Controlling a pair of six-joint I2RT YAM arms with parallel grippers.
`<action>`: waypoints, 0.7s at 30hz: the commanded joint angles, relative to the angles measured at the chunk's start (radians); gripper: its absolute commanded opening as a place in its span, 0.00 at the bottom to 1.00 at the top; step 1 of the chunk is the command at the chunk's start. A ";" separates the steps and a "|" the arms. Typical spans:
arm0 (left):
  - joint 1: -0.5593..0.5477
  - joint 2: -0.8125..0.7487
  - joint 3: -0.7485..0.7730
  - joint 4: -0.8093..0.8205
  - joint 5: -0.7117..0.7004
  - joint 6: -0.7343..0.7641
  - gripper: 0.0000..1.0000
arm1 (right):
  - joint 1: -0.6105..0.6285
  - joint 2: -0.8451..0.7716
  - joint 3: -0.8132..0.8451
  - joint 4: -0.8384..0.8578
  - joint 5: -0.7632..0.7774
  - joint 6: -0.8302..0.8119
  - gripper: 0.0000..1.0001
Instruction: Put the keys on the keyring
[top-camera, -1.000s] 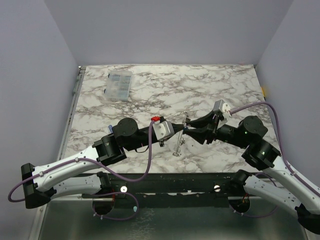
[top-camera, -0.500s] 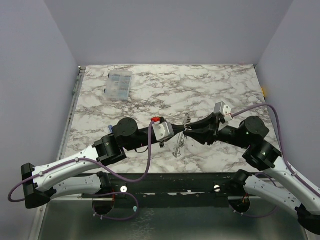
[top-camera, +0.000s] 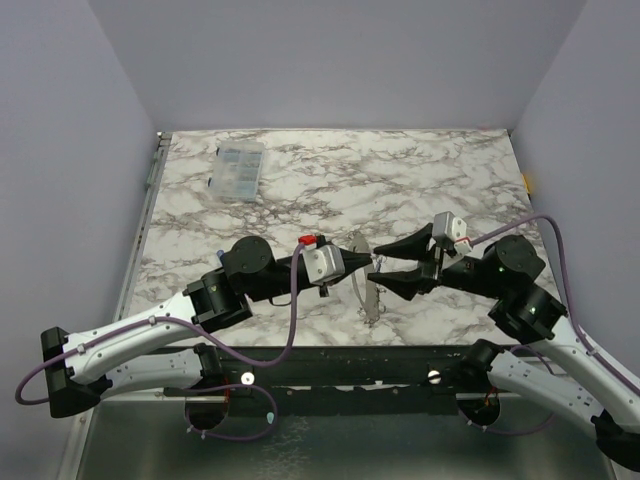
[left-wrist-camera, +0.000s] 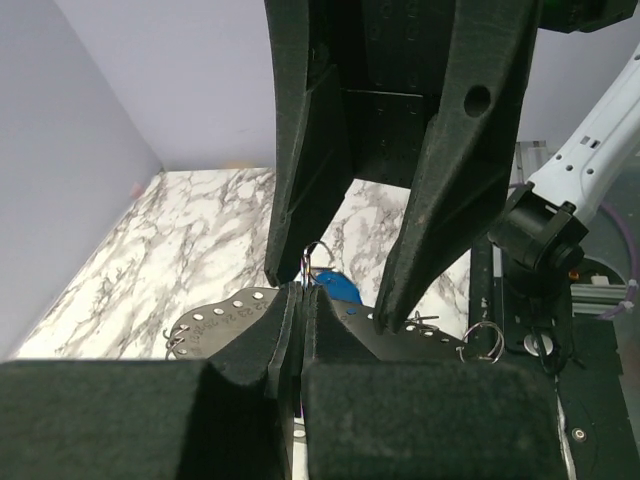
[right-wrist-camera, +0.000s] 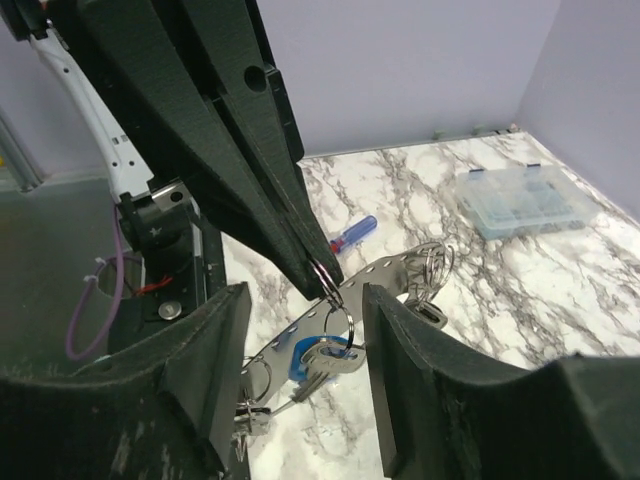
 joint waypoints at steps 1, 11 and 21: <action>-0.004 -0.030 0.010 0.023 0.002 0.000 0.00 | 0.008 -0.010 0.036 -0.048 -0.020 -0.028 0.58; -0.003 -0.040 0.011 0.001 -0.001 0.003 0.00 | 0.008 -0.024 0.084 -0.129 -0.039 -0.053 0.62; -0.004 -0.040 0.014 0.002 0.021 -0.007 0.00 | 0.008 0.007 0.088 -0.119 -0.054 -0.076 0.44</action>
